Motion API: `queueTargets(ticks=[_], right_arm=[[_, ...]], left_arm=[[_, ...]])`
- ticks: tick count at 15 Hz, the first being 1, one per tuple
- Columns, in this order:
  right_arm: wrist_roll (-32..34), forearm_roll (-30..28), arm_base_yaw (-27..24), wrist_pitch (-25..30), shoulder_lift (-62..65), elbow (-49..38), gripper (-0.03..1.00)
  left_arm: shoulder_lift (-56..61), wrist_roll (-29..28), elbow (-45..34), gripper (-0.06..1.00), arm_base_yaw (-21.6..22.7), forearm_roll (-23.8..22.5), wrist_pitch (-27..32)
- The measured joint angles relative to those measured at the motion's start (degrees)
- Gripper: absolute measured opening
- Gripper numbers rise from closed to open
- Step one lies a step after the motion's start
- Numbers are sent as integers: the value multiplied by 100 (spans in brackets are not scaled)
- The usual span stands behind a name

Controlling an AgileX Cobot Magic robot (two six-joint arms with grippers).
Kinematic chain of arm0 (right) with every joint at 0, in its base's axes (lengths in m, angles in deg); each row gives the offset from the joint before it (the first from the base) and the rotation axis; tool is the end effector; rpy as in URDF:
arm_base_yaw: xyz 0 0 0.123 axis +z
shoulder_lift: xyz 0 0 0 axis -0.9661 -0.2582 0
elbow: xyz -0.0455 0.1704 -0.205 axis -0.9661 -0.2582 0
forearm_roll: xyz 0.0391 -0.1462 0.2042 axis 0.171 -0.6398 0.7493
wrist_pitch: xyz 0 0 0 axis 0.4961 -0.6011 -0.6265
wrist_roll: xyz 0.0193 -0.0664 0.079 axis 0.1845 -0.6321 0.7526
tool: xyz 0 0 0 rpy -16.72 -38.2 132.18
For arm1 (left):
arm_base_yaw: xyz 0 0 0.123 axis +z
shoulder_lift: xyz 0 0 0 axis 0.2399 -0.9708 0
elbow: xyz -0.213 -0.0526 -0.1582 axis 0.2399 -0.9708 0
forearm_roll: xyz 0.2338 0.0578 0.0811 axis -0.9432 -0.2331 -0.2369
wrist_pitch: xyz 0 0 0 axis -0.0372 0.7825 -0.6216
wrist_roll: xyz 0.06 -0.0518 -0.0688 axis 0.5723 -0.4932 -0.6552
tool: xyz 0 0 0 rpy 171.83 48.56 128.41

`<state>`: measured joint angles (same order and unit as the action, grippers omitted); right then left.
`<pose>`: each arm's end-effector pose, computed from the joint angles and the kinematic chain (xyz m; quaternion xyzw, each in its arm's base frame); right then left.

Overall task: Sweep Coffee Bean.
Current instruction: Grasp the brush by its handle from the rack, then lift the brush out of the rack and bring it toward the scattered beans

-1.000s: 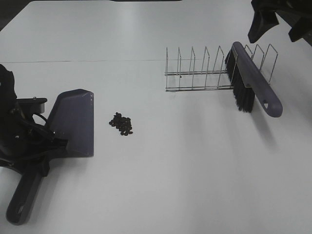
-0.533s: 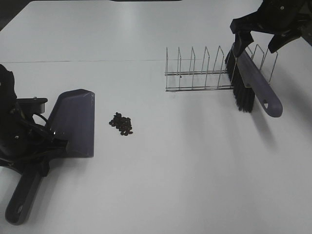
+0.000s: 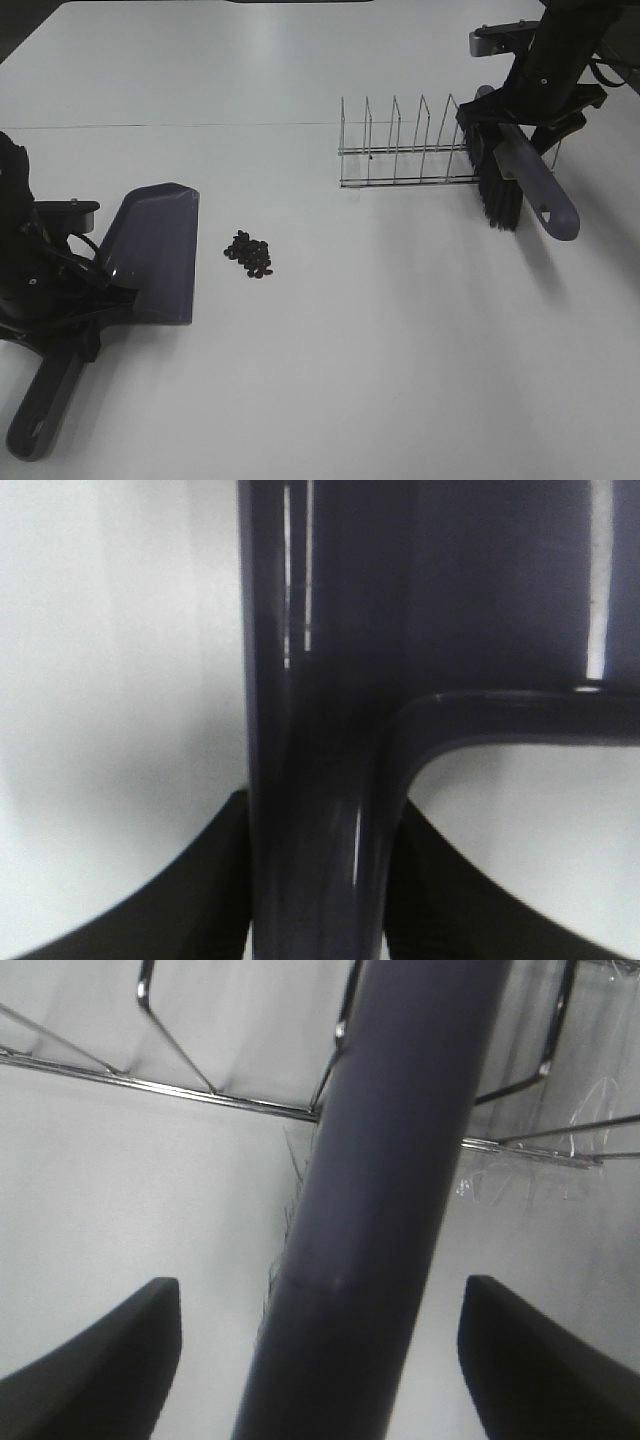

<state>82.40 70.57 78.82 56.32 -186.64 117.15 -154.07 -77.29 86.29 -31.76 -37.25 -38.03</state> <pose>0.4669 0.0301 0.1340 -0.0820 0.9895 -0.0057 0.1186 0.2785 -0.0927 0.0640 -0.0092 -0.9999 0.0114 0.0070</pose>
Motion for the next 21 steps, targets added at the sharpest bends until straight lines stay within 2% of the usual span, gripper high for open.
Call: queueTargets(ticks=[2,4,9,12,15,17,20,21], right_arm=[[6,-6,0,-17,-34,0,54],[63,-86,0,-29,-40,6,34],[183,-155,-23,372,315,6,33],[189,-172,-23,395,865,6,32],[189,-195,-23,768,1318,6,32],[189,-212,-23,974,1478,6,32],[189,-218,-23,1461,2063,-40,32],[189,-218,-23,1455,2269,-172,32]], left_arm=[[0,6,0,33,0,0,0],[0,6,0,33,0,0,0],[0,138,0,33,0,-46,0],[0,155,6,33,0,-149,0],[0,166,6,33,0,-183,11],[0,172,6,33,0,-304,52],[0,172,6,33,0,-819,229],[0,172,6,33,0,-905,241]])
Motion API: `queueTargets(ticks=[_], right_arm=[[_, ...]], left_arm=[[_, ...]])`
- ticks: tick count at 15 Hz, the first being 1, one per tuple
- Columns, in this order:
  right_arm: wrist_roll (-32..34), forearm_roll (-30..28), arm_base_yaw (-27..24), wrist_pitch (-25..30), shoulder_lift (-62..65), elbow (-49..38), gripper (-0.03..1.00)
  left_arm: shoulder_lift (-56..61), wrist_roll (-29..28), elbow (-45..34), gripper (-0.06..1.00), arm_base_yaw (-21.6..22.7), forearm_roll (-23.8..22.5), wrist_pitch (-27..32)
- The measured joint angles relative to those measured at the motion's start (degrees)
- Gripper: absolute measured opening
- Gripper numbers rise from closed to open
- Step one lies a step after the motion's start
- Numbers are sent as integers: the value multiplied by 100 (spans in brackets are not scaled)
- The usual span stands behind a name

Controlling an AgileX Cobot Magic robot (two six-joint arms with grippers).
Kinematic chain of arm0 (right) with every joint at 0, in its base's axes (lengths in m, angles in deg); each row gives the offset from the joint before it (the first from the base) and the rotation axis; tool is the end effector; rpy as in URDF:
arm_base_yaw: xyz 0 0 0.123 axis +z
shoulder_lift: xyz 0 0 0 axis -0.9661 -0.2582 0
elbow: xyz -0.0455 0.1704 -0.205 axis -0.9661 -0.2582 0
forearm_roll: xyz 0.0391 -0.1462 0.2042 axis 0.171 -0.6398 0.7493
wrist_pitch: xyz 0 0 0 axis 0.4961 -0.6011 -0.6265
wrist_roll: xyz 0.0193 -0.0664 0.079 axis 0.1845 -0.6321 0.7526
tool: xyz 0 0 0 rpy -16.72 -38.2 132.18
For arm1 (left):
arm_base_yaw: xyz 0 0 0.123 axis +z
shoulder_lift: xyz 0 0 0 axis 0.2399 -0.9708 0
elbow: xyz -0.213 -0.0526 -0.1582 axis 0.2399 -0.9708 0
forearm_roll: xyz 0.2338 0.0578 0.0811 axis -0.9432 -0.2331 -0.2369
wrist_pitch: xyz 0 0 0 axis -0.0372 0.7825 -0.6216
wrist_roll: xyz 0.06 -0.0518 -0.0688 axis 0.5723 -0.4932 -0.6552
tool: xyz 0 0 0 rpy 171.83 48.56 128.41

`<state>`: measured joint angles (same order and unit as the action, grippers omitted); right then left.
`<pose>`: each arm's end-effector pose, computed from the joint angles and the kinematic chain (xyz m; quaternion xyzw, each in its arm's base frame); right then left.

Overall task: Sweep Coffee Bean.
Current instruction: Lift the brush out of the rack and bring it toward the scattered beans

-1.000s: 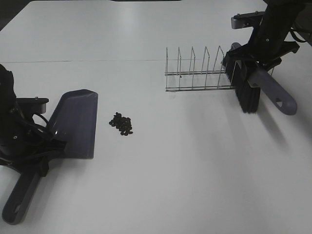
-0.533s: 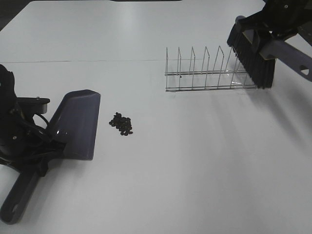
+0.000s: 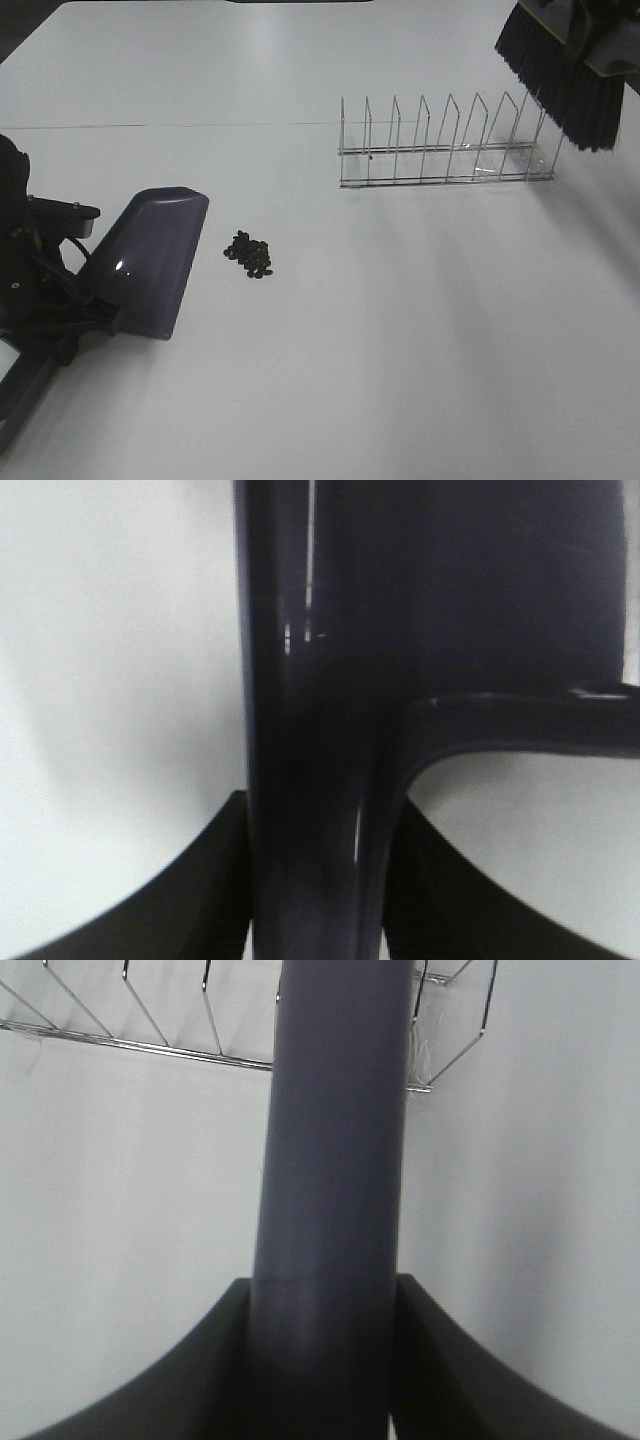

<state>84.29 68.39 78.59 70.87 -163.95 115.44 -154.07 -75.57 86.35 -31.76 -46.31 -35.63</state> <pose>0.4015 0.0203 0.2922 -0.0651 0.9823 -0.0232 0.1741 0.2780 -0.0818 0.0645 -0.0872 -0.9953 -0.0398 0.0138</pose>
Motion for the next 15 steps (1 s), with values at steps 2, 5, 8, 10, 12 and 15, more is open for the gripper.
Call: queueTargets(ticks=[2,5,8,10,12,15], right_arm=[[0,0,0,-126,407,-453,32],[0,321,0,-859,1169,-1822,32],[0,418,23,-1627,1576,-3249,32],[80,453,40,-1982,1570,-3879,32],[189,424,40,-2126,1541,-3976,32],[613,-80,252,-2120,1387,-3976,32]], left_arm=[[0,0,0,33,0,-69,6],[0,0,0,33,0,-155,17],[-86,0,269,33,0,-264,498],[-155,0,625,33,0,-418,859],[-166,0,877,33,-6,-458,1106],[-183,0,1049,33,-178,-561,1329]])
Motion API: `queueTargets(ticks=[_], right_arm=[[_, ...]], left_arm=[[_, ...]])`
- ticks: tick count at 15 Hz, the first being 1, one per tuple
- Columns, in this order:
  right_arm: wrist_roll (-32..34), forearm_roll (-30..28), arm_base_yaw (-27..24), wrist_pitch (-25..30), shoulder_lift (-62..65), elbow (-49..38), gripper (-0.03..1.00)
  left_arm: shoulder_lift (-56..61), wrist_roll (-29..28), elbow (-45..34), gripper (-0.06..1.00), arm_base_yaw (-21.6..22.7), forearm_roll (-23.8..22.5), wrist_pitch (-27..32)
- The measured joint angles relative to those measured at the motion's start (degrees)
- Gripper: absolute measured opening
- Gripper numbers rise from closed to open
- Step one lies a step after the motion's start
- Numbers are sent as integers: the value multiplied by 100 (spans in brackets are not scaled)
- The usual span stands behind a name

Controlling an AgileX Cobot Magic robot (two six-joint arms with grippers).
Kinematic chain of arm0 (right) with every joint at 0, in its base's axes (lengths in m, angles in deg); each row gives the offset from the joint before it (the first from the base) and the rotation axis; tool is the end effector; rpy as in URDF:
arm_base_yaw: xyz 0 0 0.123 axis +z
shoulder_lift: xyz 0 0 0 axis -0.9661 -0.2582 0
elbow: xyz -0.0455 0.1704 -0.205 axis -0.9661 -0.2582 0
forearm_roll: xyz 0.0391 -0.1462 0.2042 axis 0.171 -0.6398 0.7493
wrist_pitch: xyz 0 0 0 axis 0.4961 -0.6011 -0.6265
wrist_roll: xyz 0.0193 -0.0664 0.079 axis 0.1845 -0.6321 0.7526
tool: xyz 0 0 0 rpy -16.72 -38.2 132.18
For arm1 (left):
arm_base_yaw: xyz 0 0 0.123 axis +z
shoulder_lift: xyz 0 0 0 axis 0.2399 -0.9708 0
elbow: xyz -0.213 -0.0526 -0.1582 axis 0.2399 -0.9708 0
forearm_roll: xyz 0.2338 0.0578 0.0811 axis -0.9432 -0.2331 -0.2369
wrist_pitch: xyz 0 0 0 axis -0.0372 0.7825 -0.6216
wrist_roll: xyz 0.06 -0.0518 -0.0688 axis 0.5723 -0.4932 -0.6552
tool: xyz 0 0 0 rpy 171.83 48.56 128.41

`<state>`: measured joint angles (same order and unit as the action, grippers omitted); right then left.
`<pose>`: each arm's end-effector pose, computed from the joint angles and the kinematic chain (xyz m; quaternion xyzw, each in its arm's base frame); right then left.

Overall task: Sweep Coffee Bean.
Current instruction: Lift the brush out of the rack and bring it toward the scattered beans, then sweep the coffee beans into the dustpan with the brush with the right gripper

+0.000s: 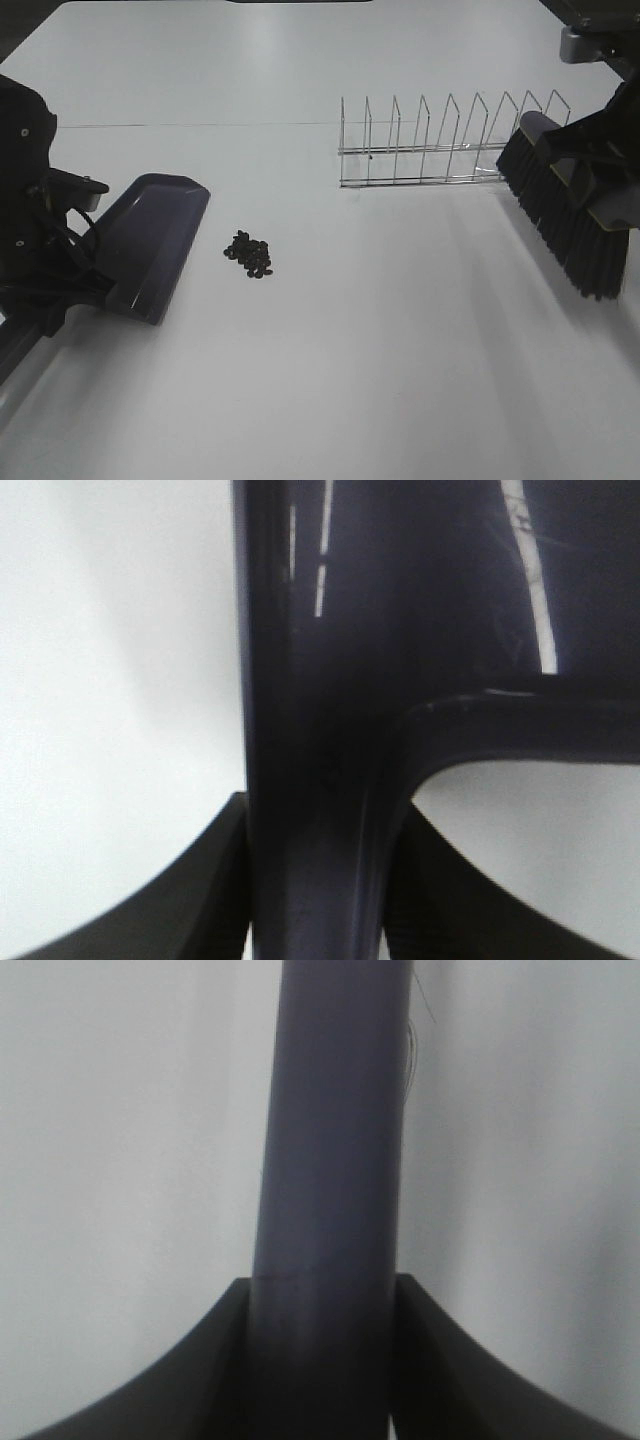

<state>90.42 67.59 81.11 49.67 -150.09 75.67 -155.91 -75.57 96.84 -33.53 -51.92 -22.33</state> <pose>0.3145 0.0287 0.1966 -0.0471 0.9896 -0.0153 0.1350 0.3042 -0.0901 0.0893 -0.1272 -0.9866 -0.0939 0.0393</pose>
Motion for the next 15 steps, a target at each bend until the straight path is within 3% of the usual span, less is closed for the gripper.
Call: queueTargets(ticks=[2,5,10,15], right_arm=[[487,-642,453,109,-172,0,32],[1885,-2040,1541,281,-710,34,32],[2040,-2160,2681,791,-1977,1369,32],[1982,-1461,3289,837,-3105,2750,32]], left_arm=[[-103,-6,6,33,-138,-11,11],[-252,-29,23,33,-332,-11,52],[-258,-29,23,33,-384,17,57],[-258,-29,23,33,-384,126,-6]])
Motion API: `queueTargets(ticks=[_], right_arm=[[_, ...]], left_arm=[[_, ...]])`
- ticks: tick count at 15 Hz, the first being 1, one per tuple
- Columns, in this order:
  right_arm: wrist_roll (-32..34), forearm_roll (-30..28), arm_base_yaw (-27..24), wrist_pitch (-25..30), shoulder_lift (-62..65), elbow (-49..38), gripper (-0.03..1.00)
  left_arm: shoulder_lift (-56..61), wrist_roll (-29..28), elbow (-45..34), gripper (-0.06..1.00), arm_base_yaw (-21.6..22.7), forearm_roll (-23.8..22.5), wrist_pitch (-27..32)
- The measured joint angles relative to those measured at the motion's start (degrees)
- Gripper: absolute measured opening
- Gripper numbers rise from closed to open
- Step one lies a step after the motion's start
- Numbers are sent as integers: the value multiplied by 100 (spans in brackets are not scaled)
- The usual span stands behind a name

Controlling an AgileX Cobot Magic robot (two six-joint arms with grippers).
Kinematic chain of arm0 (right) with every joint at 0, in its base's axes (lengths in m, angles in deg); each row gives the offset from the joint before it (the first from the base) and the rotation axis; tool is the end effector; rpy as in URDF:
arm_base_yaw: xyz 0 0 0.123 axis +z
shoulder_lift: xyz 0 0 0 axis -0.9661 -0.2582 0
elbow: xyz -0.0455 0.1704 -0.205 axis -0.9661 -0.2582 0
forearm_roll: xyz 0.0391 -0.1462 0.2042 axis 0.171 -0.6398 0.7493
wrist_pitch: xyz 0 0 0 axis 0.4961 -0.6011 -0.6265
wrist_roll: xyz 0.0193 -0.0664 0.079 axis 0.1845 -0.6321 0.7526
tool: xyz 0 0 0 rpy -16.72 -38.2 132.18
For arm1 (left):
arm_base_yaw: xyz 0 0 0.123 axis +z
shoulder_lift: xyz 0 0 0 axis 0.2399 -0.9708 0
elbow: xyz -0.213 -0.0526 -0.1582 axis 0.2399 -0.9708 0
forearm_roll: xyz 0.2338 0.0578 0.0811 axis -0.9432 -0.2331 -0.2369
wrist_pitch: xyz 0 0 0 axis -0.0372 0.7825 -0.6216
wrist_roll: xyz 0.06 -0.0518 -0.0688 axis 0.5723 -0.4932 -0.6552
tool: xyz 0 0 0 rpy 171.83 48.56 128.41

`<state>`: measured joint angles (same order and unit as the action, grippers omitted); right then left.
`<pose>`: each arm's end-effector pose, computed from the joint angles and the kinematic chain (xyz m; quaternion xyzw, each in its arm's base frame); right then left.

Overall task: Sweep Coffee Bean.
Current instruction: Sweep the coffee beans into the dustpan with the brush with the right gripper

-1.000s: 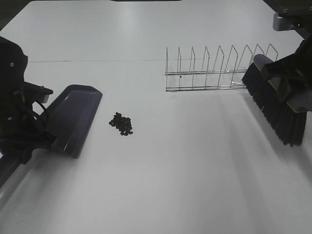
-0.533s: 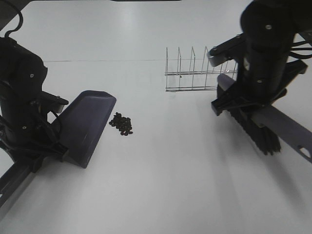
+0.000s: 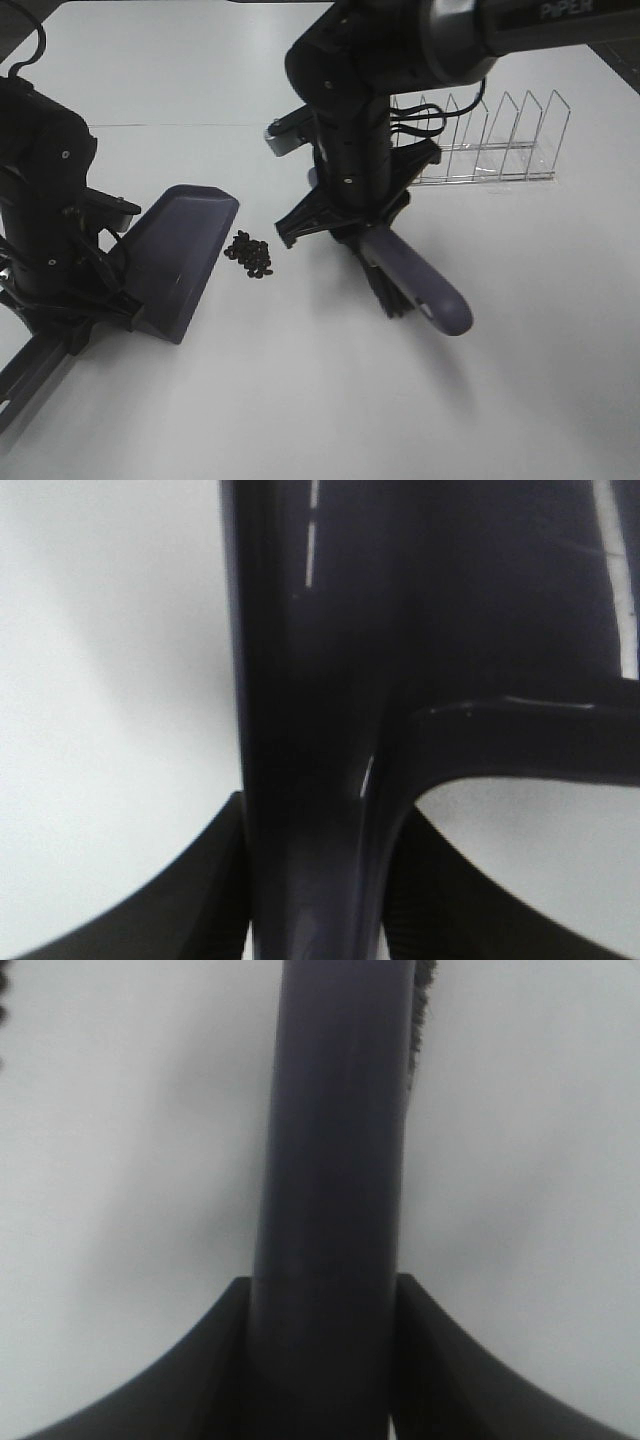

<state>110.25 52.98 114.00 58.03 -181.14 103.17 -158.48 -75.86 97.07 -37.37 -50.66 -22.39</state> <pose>0.3438 0.2429 0.1180 -0.2227 0.9651 -0.1007 0.0942 0.2960 -0.1115 0.0755 -0.1519 -0.9824 -0.0925 0.0577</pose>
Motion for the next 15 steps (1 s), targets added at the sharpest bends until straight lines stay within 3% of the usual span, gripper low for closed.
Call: queueTargets(ticks=[1,2,3,9,13,15], right_arm=[[-120,350,52,-74,-201,286,32],[-521,1283,69,-206,-470,756,32],[-705,1650,69,-269,-579,985,32],[-1117,2601,69,-453,-785,1616,32],[-1891,3369,40,-493,-802,1925,32],[-2343,4074,-80,-286,-802,2389,32]], left_arm=[[0,6,0,33,0,52,-57],[-11,29,0,33,0,155,-120],[-57,29,0,33,0,166,-138],[-201,115,69,33,6,378,-46],[-201,178,69,33,6,493,-46],[-201,178,69,33,6,533,-29]])
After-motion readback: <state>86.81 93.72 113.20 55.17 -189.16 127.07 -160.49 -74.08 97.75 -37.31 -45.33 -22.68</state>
